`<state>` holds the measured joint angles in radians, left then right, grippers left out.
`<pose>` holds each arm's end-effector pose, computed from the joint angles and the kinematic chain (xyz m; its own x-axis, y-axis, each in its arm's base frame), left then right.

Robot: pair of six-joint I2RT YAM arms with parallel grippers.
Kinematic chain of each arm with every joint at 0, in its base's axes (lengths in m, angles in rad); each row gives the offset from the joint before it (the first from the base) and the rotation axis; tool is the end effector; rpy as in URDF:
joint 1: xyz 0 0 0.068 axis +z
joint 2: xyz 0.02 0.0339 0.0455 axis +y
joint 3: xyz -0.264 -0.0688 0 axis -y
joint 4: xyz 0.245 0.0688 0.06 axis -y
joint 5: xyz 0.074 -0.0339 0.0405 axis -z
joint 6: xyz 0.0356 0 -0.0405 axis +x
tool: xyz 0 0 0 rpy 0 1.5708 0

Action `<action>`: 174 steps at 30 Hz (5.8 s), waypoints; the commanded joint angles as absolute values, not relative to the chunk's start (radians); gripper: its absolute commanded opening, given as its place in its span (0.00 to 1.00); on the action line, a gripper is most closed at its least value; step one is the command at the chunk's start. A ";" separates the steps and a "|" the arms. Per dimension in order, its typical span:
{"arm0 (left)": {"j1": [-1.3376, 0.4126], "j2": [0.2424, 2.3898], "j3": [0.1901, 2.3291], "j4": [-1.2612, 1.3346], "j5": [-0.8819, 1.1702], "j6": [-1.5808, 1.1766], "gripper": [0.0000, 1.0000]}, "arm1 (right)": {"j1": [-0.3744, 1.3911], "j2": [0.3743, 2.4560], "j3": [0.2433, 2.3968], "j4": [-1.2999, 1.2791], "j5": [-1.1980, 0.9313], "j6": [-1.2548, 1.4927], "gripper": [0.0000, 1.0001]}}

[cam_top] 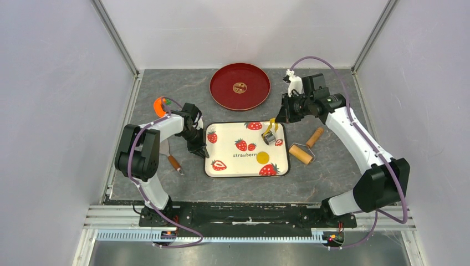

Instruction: Roll out the dumpling wrappers from the dough

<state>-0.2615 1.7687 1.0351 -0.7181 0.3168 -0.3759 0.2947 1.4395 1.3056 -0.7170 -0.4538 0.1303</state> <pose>0.2936 -0.0900 0.1458 -0.9955 -0.0947 0.0030 -0.0903 0.9392 -0.3313 0.2884 0.1039 0.3223 -0.7832 -0.1157 -0.6109 -0.4396 0.7979 0.4125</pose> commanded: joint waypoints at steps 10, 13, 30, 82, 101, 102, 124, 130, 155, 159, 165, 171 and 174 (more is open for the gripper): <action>-0.290 1.813 1.019 -0.702 0.212 -0.305 0.02 | 0.294 1.435 1.418 -0.622 -0.535 0.196 0.06; -0.290 1.814 1.019 -0.704 0.209 -0.301 0.02 | 0.295 1.425 1.435 -0.581 -0.550 0.218 0.06; -0.290 1.813 1.017 -0.704 0.209 -0.296 0.02 | 0.299 1.520 1.502 -0.446 -0.609 0.309 0.07; -0.289 1.802 1.002 -0.709 0.201 -0.290 0.02 | 0.731 2.029 1.653 -0.429 -0.117 0.008 0.81; -0.290 1.805 1.005 -0.708 0.204 -0.288 0.02 | 0.447 1.743 1.470 -0.343 -0.356 0.156 0.88; -0.290 1.805 1.005 -0.709 0.205 -0.287 0.02 | 0.420 1.739 1.451 -0.341 -0.373 0.152 0.87; -0.290 1.805 1.000 -0.715 0.203 -0.279 0.02 | 0.229 1.985 1.337 -0.344 -0.776 0.188 0.50; -0.290 1.804 0.997 -0.715 0.203 -0.280 0.02 | 0.230 1.974 1.293 -0.370 -0.811 0.162 0.42; -0.290 1.805 1.002 -0.714 0.198 -0.284 0.02 | 0.238 1.852 1.250 -0.386 -0.820 0.172 0.34; -0.290 1.806 1.000 -0.714 0.199 -0.284 0.02 | 0.225 1.809 1.216 -0.391 -0.799 0.163 0.43; -0.290 1.805 1.000 -0.714 0.199 -0.281 0.02 | 0.209 1.782 1.230 -0.515 -0.728 0.073 0.52; -0.290 1.805 1.002 -0.714 0.202 -0.279 0.02 | 0.207 1.749 1.226 -0.602 -0.645 0.010 0.56; -0.290 1.807 1.003 -0.714 0.201 -0.278 0.02 | 0.207 1.751 1.213 -0.633 -0.649 -0.027 0.55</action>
